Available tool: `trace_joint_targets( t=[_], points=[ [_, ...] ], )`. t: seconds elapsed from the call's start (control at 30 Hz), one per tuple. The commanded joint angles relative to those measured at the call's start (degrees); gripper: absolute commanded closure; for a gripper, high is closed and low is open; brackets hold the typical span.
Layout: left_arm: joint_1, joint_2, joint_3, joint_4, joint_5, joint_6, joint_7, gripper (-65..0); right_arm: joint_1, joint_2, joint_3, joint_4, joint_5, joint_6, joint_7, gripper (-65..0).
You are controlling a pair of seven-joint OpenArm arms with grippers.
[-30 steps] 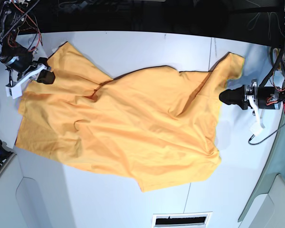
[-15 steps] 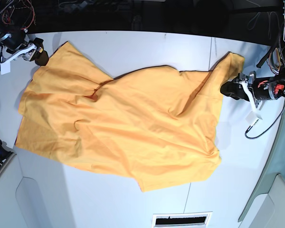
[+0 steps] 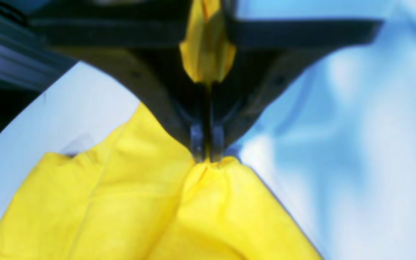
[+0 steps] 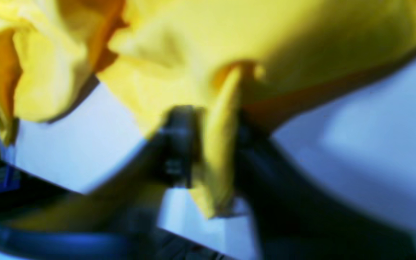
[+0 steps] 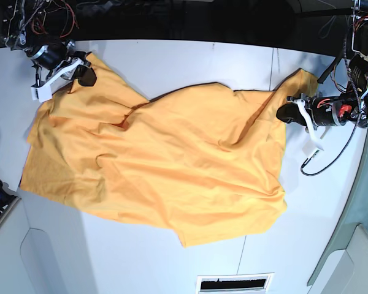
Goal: Layout the t-shirt on the table in an organized manner, then fold the t-shirt properly
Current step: 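Pull the shirt taut between both grippers, stretching it flat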
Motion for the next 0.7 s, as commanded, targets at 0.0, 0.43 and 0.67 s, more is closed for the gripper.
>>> trace_joint_targets(
  t=[0.0,0.43,0.67],
  points=[
    [-0.87,-1.51,-0.31,0.63,-0.66,-0.3,-0.2,0.0,0.81,0.72,0.13,0.63,-0.55,-0.15,-0.2,0.0],
    [-1.07,-12.83,-0.31,15.98,-18.62,-0.3,11.74,0.0,2.47,3.87,11.89,9.57,0.59,0.35,-5.64,0.0],
    [-0.92,-13.29,-0.28,17.88,-18.99,-0.3,12.17,0.0,1.99,8.61,14.58,9.57,0.72,0.33,-6.47,0.0]
  ],
)
